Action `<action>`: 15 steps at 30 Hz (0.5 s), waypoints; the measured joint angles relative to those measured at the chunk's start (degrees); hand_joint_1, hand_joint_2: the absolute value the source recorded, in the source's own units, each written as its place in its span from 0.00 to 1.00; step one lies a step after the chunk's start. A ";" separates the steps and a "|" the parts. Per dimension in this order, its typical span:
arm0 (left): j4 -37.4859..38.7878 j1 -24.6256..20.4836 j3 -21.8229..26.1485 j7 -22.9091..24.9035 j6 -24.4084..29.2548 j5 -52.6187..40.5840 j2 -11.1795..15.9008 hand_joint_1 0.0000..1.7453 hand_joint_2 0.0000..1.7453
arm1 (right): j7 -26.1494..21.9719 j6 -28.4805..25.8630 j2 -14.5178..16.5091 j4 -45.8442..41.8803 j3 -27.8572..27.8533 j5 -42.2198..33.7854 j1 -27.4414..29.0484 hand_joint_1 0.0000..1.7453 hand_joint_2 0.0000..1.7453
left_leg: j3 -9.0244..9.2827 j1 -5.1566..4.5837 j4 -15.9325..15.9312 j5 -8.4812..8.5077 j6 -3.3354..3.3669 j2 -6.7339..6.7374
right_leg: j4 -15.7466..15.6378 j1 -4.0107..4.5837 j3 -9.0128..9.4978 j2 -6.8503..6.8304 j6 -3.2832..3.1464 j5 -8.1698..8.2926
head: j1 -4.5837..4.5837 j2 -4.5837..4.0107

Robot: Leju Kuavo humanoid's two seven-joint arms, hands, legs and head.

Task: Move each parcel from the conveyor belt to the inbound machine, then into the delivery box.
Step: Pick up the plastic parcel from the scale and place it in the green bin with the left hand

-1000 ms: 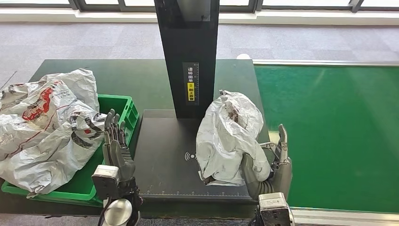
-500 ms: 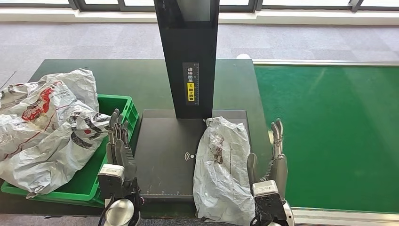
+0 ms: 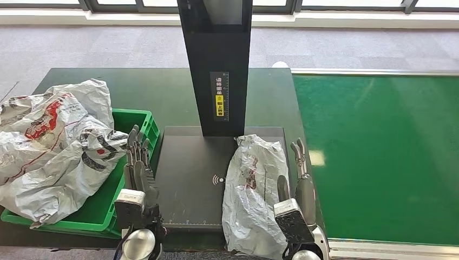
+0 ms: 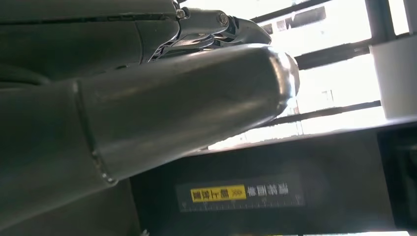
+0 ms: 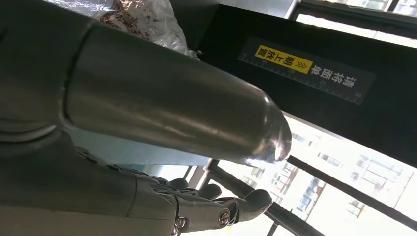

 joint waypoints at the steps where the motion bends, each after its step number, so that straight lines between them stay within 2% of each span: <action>1: 0.03 -0.14 -0.44 -0.33 -1.98 -1.29 0.12 0.00 0.00 | -0.73 -0.20 -0.01 -0.12 -0.02 -0.61 0.06 0.00 0.00 | 0.00 0.00 0.00 0.00 0.00 -0.02 | 0.00 0.00 0.00 -0.01 0.00 0.00 | -0.01 0.00; 5: 0.59 -1.08 -3.84 -0.70 -11.47 -12.02 0.63 0.00 0.00 | -3.64 -1.03 -0.01 -2.63 -0.31 -3.18 0.82 0.00 0.00 | -0.02 -0.01 0.01 -0.01 0.02 -0.05 | 0.00 -0.02 0.05 -0.03 0.01 0.00 | -0.01 0.00; 9: 1.26 -1.46 -5.59 -1.12 -13.38 -16.98 0.74 0.00 0.00 | -4.40 -1.08 -0.02 -5.88 -0.48 -4.04 1.98 0.00 0.00 | -0.01 -0.01 0.01 -0.03 0.01 0.02 | 0.00 -0.02 0.03 0.04 0.01 0.00 | -0.01 0.00; 13: 1.62 -1.66 -6.36 -1.15 -13.39 -17.29 0.78 0.00 1.00 | -4.47 -1.08 -0.02 -7.45 -0.54 -4.14 2.48 0.00 0.00 | 0.00 0.00 0.01 -0.03 0.01 0.00 | 0.00 0.00 0.02 0.01 0.01 0.00 | -0.01 0.00; 15: 1.81 -1.76 -6.69 -1.08 -13.68 -18.67 0.83 0.00 1.00 | -4.90 -1.21 -0.02 -7.94 -0.57 -4.37 2.73 0.00 0.00 | 0.00 0.00 0.01 -0.03 0.01 0.00 | 0.01 0.00 0.02 0.01 0.01 0.00 | -0.01 0.00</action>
